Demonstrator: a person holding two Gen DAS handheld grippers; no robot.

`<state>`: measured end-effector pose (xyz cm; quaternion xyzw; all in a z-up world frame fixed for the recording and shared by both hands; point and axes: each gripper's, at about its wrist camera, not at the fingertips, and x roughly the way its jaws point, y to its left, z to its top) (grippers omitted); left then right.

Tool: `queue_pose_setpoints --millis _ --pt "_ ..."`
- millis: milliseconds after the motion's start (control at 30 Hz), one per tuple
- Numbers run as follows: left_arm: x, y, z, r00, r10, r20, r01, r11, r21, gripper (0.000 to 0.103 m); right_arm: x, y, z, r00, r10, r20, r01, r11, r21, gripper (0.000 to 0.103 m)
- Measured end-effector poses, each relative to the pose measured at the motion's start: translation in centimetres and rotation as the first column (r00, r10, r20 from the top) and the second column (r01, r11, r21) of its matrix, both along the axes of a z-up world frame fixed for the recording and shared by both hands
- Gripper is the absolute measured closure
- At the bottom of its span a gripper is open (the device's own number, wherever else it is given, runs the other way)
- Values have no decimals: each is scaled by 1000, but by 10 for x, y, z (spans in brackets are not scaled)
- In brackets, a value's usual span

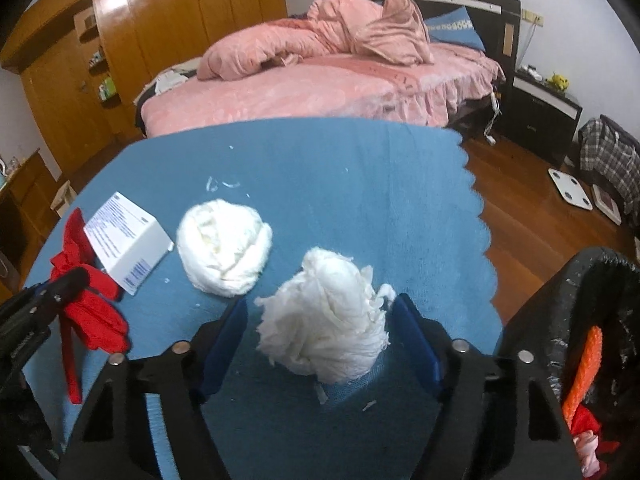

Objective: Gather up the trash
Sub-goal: 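Grasp the loose white tissue ball with the right tool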

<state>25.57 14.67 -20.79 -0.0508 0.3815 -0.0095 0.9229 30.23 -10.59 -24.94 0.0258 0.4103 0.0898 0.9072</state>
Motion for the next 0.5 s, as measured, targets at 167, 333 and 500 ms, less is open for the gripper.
queue_pose_setpoints --millis 167,333,500 --pt "-1 -2 -2 1000 -5 0 5 1000 10 91 0 1 -4 1000 -2 2 2 1000 -13 41" --pt "-1 -5 -3 1000 -15 0 15 999 30 91 0 4 -7 1000 -21 9 22 999 -31 55" --pt "-2 -5 -4 1000 -18 2 18 999 33 91 2 8 -6 1000 -16 13 16 998 -60 61"
